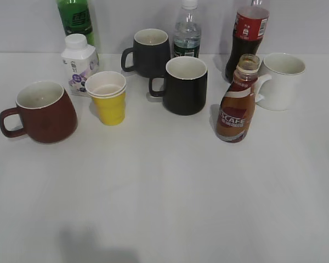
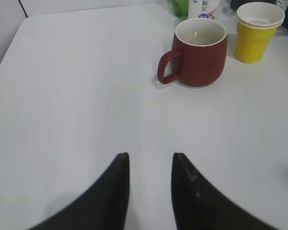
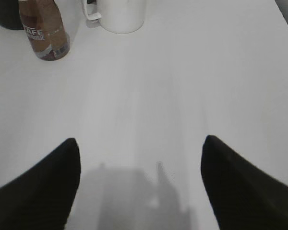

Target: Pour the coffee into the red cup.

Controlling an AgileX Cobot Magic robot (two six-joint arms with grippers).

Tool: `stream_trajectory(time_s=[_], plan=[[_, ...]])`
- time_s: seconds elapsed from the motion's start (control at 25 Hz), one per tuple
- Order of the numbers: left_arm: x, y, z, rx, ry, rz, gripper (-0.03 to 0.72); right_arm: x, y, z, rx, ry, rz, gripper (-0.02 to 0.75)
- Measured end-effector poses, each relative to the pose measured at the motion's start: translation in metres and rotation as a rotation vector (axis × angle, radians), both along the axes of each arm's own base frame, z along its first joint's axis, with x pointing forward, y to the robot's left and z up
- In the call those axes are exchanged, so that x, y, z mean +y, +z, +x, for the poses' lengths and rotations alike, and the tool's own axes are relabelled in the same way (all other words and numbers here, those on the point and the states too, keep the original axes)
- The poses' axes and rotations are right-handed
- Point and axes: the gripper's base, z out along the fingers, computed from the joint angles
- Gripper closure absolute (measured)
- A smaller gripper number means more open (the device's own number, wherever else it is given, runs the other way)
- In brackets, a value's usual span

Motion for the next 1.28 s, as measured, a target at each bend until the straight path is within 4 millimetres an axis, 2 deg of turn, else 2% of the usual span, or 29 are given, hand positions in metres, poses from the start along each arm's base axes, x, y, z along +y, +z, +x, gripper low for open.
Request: stream_trajectory(time_s=[0.56,0.68,0.88,1.0,1.08,1.28], plan=[[0.000,0.001,0.000,-0.006,-0.058,-0.002,0.449,0.000,0.001,0.000,-0.006,0.000,0.000,0.152],[0.001,0.011,0.005,-0.062,-0.071,0.000,0.449,0.000,0.011,0.003,-0.071,0.000,0.007,0.153],[-0.001,0.028,0.034,-0.266,-0.061,0.002,0.449,0.004,0.022,0.030,-0.180,0.006,0.040,0.153],[-0.004,0.017,0.061,-0.264,-0.066,-0.025,0.449,0.008,0.020,0.050,-0.155,0.026,0.073,0.153],[-0.007,0.002,0.078,-0.226,-0.066,-0.068,0.449,0.010,0.020,0.062,-0.140,0.036,0.074,0.153],[-0.010,-0.022,0.112,-0.197,-0.024,-0.182,0.449,0.015,0.024,0.087,-0.171,0.080,0.077,0.152]])
